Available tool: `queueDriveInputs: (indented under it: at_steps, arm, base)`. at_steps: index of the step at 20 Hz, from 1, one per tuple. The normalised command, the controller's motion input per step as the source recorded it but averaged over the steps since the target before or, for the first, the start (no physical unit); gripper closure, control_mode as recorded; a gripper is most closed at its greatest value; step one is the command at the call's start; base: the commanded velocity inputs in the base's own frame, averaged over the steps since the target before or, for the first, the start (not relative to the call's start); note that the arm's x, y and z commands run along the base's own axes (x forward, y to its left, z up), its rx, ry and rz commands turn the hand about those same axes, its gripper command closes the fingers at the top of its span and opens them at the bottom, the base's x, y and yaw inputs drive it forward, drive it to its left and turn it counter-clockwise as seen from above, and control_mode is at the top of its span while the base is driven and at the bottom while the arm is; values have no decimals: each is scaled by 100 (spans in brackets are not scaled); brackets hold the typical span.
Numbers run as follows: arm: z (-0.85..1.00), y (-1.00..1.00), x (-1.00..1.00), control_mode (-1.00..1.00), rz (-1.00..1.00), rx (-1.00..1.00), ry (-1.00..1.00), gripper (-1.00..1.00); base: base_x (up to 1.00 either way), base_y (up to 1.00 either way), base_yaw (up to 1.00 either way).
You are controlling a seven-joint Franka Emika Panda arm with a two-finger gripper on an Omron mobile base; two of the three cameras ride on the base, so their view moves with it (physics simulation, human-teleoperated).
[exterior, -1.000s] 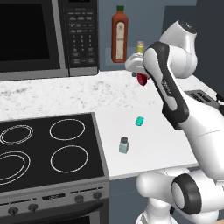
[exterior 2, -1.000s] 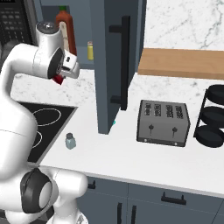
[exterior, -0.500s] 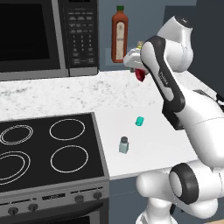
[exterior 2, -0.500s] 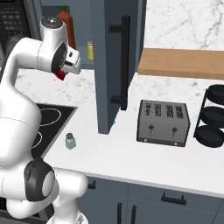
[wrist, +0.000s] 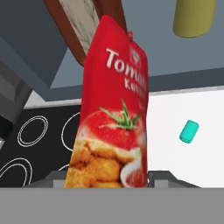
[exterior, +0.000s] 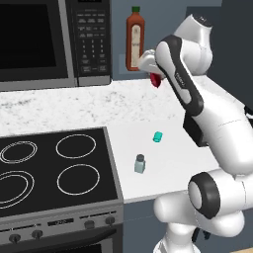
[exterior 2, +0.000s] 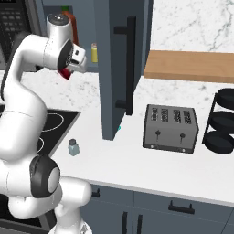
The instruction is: Put the shaker and condiment bottle from the counter next to their counterparts in the cabinet.
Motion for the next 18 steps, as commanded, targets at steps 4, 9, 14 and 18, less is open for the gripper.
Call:
queueDriveInputs:
  at_steps: [4, 9, 14, 18]
  arm:
    - [0, 0, 39, -100, 0, 0, 1, 100]
    - [0, 0, 42, -100, 0, 0, 1, 100]
    - [0, 0, 50, -100, 0, 0, 2, 100]
    - [0, 0, 53, -100, 0, 0, 2, 100]
  base:
    - [0, 0, 0]
    - [0, 0, 0]
    - [0, 0, 0]
    - [0, 0, 0]
